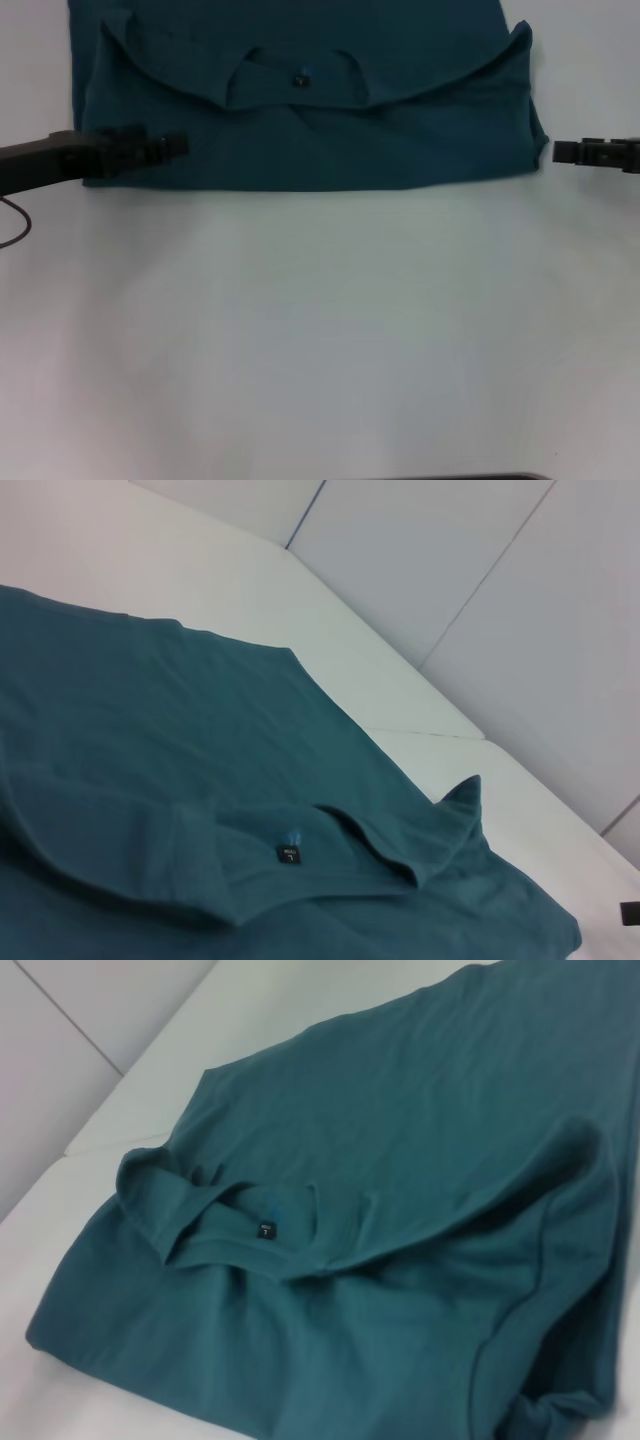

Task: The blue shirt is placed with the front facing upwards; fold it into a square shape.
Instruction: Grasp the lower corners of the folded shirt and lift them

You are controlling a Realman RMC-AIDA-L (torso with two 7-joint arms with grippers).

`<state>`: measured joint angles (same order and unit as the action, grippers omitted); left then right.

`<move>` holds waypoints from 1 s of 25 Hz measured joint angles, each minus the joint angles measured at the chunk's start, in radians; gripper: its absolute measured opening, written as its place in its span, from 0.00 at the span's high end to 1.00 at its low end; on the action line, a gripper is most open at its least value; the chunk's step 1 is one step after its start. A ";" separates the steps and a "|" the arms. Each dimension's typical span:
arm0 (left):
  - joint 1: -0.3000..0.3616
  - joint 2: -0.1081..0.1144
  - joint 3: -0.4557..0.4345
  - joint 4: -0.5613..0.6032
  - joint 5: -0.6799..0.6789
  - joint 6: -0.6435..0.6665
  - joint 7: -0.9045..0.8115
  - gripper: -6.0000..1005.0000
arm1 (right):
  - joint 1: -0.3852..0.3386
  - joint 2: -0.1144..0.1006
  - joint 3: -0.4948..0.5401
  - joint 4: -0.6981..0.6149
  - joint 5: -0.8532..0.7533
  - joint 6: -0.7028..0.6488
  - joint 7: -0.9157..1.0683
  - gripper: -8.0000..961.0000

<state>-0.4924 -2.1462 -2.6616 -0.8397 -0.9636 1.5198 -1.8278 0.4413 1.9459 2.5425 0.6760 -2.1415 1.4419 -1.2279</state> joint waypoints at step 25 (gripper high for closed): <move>0.004 -0.009 0.000 0.005 0.001 -0.010 0.012 0.14 | 0.092 0.045 -0.061 -0.102 -0.001 -0.167 0.002 0.24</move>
<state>-0.4882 -2.1547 -2.6616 -0.8344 -0.9630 1.5093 -1.8161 0.5331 1.9907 2.4819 0.5736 -2.1430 1.2751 -1.2256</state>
